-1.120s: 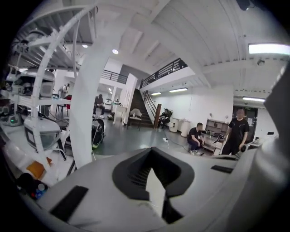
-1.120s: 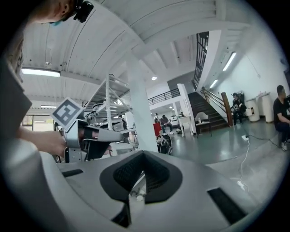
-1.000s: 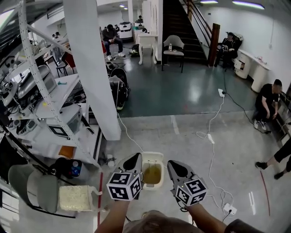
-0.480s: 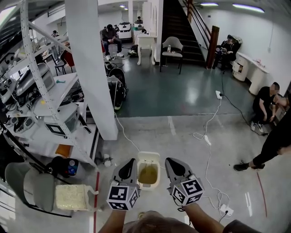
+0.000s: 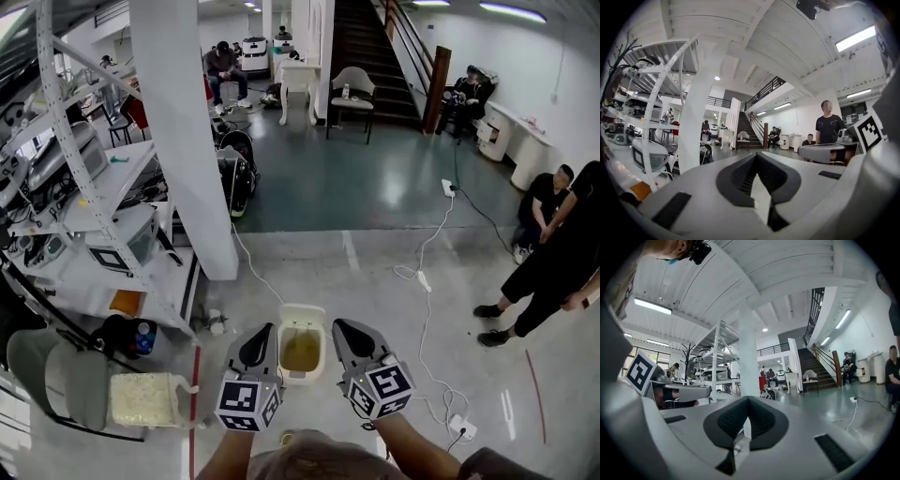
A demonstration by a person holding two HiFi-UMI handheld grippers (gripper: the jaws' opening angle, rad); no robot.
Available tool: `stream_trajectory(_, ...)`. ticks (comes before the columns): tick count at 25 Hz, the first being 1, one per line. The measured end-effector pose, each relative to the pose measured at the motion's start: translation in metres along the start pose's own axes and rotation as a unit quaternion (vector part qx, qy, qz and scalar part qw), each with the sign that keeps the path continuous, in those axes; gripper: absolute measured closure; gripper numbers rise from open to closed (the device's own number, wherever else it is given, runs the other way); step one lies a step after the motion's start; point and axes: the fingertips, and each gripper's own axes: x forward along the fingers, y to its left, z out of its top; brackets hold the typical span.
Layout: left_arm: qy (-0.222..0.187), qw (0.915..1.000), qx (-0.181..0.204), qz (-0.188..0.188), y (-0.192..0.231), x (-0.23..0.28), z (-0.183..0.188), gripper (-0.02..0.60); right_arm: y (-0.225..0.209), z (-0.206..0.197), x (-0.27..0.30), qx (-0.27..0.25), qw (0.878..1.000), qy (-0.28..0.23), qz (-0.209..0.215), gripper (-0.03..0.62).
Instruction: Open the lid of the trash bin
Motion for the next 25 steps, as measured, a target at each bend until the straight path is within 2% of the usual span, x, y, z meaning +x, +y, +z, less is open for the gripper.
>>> stream_trajectory(25,0.022,0.9997,-0.008,-0.002,-0.01,0.004,-0.013,0.586,-0.004,-0.001,0.003,0.011,1.0,-0.003,0.02,0.565)
